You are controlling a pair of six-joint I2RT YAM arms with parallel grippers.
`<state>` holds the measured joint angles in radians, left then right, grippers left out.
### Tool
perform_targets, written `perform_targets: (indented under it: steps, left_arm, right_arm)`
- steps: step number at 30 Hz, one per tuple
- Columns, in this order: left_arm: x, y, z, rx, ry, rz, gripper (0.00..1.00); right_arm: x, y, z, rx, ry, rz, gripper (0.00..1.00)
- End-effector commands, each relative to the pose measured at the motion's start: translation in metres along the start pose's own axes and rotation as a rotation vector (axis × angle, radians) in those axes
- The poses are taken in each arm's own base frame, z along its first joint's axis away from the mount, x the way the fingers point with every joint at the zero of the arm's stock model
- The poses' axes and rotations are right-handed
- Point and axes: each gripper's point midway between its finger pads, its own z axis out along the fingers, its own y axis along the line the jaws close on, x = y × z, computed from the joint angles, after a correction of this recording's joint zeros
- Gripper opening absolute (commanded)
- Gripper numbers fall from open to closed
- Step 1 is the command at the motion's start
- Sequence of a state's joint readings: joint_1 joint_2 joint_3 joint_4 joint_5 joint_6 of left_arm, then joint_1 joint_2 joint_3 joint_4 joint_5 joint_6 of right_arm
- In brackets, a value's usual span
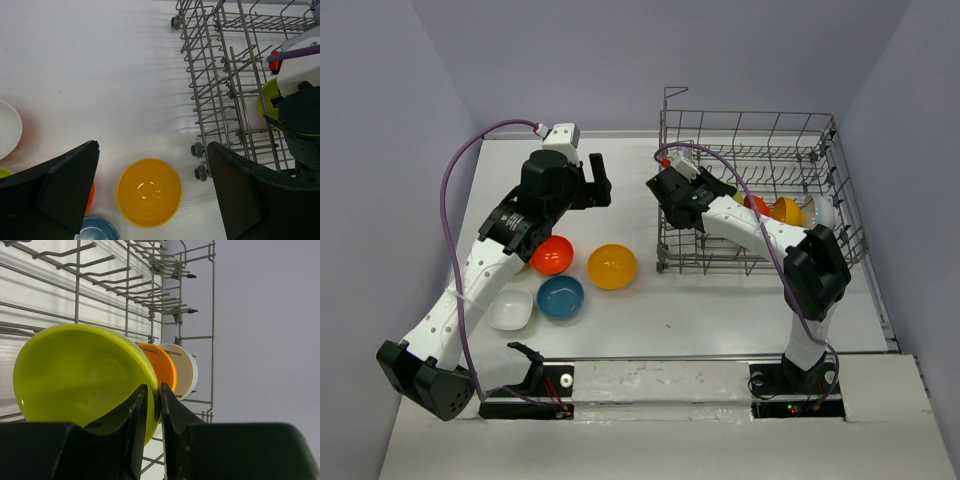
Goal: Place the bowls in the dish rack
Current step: Pick up the bowl from the dish rack.
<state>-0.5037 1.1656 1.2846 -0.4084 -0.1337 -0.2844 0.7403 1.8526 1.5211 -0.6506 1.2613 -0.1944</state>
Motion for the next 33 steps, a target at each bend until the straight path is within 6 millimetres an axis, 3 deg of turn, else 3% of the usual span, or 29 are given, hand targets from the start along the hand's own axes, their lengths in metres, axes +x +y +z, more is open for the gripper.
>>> perform_targets:
  steps: [1,19,29,33]
  left_arm:
    - [-0.0077,0.0017,-0.0048,-0.001,-0.038,0.012,0.99]
    - [-0.0087,0.0011,-0.0054,-0.002,-0.038,0.013,0.99]
    - [-0.0102,0.0008,-0.0053,-0.002,-0.040,0.011,0.99]
    - [-0.0109,0.0013,-0.0059,-0.005,-0.041,0.012,0.99]
  right_arm:
    - [-0.0045,0.0044,-0.0049,-0.052,-0.026,0.060,0.22]
    - [-0.0097,0.0038,-0.0102,-0.123,-0.046,0.117,0.28]
    - [-0.0132,0.0044,-0.0139,-0.163,-0.043,0.165,0.01]
    - [-0.0126,0.0046,-0.0131,-0.186,-0.025,0.180,0.01]
